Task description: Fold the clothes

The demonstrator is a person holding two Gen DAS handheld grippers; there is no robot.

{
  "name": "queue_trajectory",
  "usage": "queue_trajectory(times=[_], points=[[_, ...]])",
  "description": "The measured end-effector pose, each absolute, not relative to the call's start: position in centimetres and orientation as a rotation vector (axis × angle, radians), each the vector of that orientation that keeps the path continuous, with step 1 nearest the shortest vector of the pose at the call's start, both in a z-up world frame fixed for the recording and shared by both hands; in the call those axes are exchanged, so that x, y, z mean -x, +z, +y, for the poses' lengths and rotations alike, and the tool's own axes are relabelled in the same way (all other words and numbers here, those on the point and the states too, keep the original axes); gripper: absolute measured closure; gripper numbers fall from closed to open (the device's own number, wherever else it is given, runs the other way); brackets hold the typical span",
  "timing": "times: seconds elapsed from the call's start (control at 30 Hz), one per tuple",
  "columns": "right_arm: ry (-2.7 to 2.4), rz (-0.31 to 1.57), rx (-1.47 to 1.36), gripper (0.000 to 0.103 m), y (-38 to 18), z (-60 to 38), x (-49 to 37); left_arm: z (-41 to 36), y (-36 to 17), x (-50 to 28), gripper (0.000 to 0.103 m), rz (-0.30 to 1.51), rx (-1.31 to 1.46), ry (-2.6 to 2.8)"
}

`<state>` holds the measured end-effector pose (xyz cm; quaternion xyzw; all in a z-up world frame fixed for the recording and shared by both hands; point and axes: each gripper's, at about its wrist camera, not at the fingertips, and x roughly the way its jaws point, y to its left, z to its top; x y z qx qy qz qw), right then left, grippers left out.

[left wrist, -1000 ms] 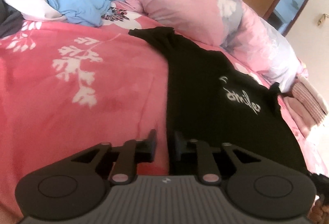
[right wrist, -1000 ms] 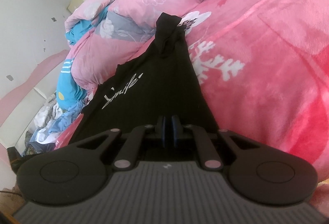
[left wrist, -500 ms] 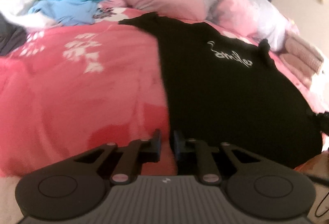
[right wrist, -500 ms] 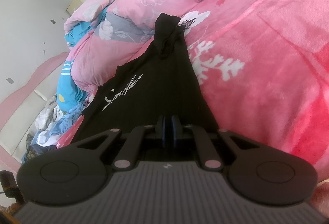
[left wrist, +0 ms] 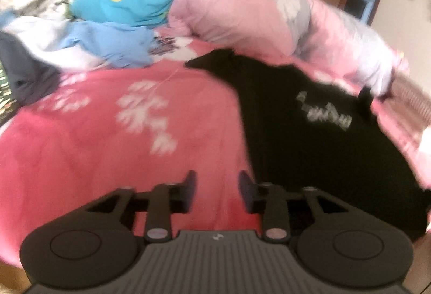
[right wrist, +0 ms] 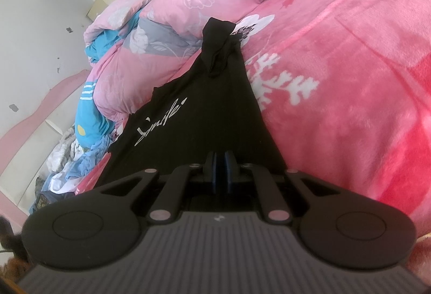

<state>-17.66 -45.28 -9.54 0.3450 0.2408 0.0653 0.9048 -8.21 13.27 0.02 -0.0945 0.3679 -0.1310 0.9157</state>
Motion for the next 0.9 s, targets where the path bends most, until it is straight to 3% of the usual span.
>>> queue_trajectory(times=[0.07,0.43,0.53,0.57,0.6,0.63,0.9], points=[[0.134,0.497,-0.716,0.097,-9.5,-45.3,17.7,12.7,0.1,5.3,0.044,0.778,0.258,-0.308],[0.130,0.496,-0.715,0.097,-9.6,-45.2,17.7,8.2,-3.6,-7.8,0.044,0.879,0.362,-0.359],[0.129,0.497,-0.715,0.097,-9.6,-45.2,17.6,7.8,-4.5,-9.3,0.054,0.866,0.364,-0.340],[0.129,0.497,-0.715,0.097,-9.6,-45.2,17.6,7.8,-4.6,-9.6,0.064,0.863,0.365,-0.330],[0.129,0.497,-0.715,0.097,-9.6,-45.2,17.6,7.8,-4.8,-9.9,0.086,0.863,0.365,-0.322],[0.129,0.497,-0.714,0.097,-9.6,-45.2,17.6,7.8,-4.9,-10.3,0.099,0.870,0.363,-0.317],[0.127,0.498,-0.711,0.097,-9.6,-45.2,17.4,10.5,-6.0,-10.4,0.100,0.809,0.414,-0.240]])
